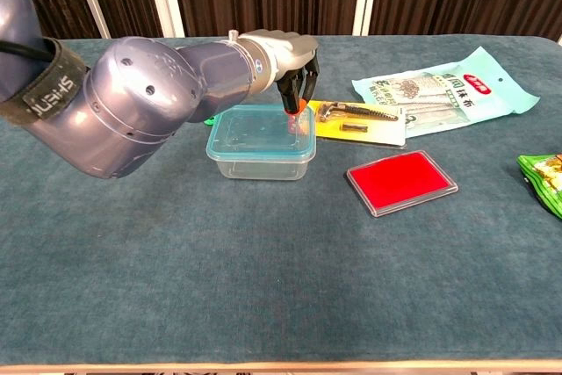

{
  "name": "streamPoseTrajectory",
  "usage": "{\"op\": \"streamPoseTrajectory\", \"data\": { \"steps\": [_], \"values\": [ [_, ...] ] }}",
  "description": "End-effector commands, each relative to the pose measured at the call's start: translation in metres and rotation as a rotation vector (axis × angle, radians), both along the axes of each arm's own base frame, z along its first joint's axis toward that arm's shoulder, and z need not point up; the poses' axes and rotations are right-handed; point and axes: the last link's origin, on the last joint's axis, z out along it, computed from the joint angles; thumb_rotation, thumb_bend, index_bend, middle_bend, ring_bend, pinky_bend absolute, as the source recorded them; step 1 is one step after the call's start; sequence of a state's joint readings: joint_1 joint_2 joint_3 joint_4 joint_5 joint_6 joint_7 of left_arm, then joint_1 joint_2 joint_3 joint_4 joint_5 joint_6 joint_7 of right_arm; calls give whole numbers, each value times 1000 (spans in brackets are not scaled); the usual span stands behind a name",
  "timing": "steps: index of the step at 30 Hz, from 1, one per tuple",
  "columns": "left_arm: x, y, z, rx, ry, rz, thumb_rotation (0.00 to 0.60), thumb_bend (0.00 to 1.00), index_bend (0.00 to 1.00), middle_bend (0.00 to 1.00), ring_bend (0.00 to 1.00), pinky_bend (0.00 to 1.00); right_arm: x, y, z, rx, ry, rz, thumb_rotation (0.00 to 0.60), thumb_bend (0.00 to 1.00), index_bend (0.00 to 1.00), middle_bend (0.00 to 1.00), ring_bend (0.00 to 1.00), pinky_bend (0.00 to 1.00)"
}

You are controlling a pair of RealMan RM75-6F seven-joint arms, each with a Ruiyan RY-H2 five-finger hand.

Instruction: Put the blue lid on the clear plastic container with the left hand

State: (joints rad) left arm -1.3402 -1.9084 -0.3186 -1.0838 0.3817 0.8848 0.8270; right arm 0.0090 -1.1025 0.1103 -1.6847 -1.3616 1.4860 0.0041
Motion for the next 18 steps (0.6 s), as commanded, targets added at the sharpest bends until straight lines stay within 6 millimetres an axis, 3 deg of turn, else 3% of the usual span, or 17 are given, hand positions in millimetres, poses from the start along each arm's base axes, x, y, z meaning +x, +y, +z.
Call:
{"op": "streamPoseTrajectory", "data": {
  "steps": [1,18],
  "values": [
    [-2,0,-2,-9,6,4,600,489,608,553,189,95,0,0,0,-2,1,-1,600,389,10,0,0,0],
    [-5,-4,-9,9,54,-21,600,488,611,552,189,95,2,-1,0,14,3,23,600,390,9,0,0,0]
  ]
}}
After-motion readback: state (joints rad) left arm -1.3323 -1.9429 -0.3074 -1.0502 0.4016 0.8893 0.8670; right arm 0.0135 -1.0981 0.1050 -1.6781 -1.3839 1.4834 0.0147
